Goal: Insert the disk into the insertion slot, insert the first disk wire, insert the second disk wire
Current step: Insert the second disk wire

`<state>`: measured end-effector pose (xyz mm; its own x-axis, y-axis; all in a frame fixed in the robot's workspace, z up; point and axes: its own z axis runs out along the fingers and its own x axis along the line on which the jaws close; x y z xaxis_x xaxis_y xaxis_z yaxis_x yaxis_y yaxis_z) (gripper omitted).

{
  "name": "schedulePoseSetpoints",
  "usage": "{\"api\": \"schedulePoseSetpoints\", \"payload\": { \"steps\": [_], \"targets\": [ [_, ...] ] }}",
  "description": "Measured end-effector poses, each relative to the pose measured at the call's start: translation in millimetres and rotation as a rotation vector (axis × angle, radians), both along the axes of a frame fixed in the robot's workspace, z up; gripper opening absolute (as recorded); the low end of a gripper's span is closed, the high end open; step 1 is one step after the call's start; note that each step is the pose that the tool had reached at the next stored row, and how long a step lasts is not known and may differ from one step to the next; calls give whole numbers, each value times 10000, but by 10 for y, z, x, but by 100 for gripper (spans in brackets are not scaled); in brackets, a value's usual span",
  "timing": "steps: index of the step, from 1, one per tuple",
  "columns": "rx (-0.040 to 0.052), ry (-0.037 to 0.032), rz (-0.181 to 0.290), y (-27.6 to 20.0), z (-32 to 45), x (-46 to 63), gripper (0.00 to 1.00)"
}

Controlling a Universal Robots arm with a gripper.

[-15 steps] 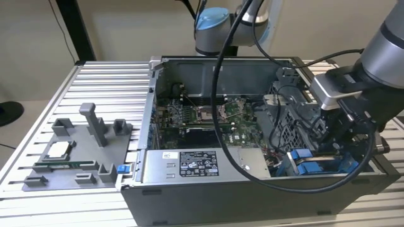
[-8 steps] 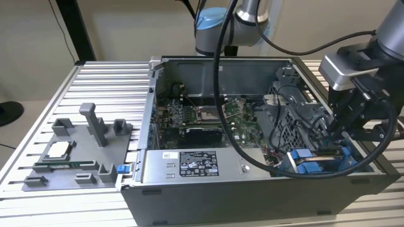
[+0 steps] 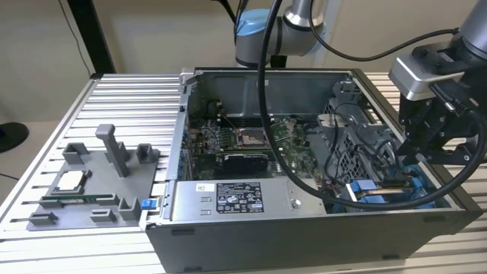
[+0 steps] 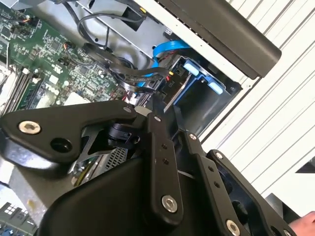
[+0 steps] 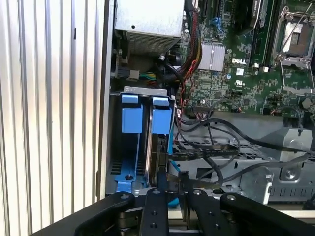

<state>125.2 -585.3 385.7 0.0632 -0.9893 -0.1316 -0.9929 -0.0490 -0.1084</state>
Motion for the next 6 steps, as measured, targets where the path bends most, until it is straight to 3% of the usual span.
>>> {"api": "schedulePoseSetpoints", "payload": {
  "steps": [6],
  "targets": [
    [-2,1,0,0,3,0,100]
  ]
}}
